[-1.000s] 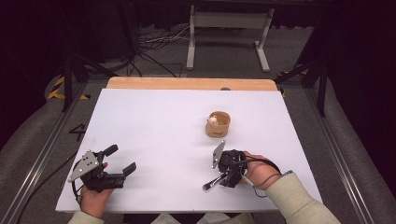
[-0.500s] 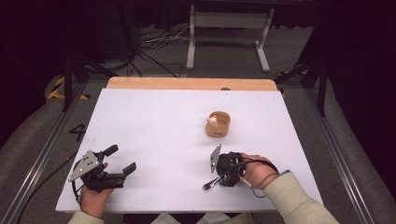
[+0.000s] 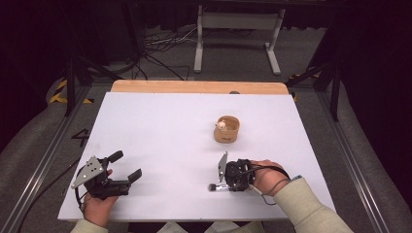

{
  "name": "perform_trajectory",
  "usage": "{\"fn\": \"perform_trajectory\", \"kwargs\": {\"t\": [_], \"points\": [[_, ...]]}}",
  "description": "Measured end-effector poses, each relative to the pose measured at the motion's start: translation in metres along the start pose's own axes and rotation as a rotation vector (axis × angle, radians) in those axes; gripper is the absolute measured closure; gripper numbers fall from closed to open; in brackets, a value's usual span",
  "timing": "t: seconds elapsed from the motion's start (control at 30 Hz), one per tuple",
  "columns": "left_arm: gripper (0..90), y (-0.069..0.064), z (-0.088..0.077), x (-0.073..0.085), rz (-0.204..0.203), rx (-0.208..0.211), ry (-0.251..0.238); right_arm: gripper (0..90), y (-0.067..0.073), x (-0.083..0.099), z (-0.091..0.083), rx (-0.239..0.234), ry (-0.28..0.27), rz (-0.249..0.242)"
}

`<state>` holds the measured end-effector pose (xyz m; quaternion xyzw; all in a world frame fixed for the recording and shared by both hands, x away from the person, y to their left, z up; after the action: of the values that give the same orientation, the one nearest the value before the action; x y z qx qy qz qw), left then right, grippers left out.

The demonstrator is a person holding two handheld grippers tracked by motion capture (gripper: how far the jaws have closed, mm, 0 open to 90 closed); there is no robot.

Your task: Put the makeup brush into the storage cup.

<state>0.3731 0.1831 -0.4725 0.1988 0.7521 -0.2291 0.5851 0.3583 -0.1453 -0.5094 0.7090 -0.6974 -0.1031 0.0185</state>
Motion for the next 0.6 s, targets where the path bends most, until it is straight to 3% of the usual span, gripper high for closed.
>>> {"fn": "perform_trajectory", "kwargs": {"t": [0.23, 0.6], "points": [[1.7, 0.0, 0.0, 0.0, 0.004, -0.001, 0.0, 79.4, 0.0, 0.0, -0.003, 0.009, -0.02, 0.001], [1.7, 0.0, 0.0, 0.0, 0.0, -0.003, 0.001, 79.6, -0.002, -0.006, -0.025, 0.065, -0.117, 0.006]]}}
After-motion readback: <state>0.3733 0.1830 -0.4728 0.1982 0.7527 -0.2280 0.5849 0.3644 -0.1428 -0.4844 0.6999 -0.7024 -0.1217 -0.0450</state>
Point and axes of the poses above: each handheld gripper's, and its own axes: z roughly forward along the jaws, x roughly out of its underside, y roughly to its left, the point moved 9 cm from there along z, roughly forward along the jaws, and after that the axes turned 10 degrees about -x, right-handed, at the moved point
